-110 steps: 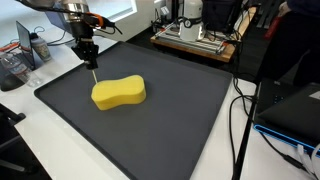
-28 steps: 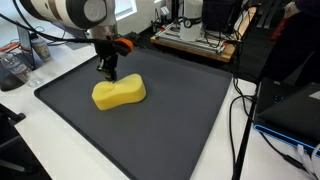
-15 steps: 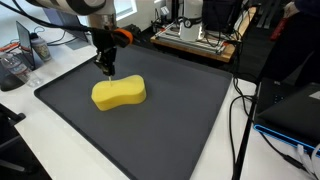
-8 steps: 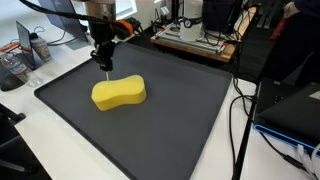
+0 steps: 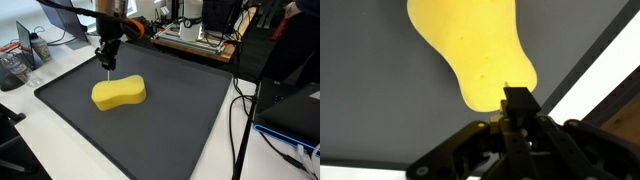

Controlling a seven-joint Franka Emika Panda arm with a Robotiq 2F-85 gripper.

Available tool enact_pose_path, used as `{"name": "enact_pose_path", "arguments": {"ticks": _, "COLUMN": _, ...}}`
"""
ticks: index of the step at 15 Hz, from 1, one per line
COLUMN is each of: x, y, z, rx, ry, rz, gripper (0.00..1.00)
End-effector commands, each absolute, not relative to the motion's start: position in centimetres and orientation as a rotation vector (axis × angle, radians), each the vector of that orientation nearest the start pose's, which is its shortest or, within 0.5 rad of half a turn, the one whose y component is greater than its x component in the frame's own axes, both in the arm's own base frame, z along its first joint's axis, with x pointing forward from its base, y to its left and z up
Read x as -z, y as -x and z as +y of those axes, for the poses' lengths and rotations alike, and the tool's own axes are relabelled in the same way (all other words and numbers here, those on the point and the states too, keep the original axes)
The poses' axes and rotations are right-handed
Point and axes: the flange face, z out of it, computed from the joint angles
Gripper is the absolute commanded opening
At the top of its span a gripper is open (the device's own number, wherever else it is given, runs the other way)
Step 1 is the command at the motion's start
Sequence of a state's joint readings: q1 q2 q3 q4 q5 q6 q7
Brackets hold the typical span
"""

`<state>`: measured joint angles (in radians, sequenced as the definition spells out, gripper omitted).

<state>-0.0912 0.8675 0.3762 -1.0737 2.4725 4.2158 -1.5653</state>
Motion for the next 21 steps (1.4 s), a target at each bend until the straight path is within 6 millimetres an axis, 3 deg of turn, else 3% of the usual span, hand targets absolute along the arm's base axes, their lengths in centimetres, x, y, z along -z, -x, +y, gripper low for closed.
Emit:
{"name": "enact_pose_path", "arguments": {"ticks": 1, "x": -32.5, "y": -61.7, "z": 4.9, "rx": 0.739, "ry": 2.646, "rz": 1.798, "gripper": 0.03}}
{"name": "enact_pose_path", "arguments": {"ticks": 12, "x": -29.2, "y": -59.0, "z": 15.0, "rx": 1.095, "ry": 2.610, "rz": 1.876, "gripper": 0.03}}
{"name": "enact_pose_path", "arguments": {"ticks": 21, "x": -25.0, "y": -56.5, "z": 20.7, "rx": 1.382, "ry": 2.550, "rz": 1.866, "gripper": 0.03}}
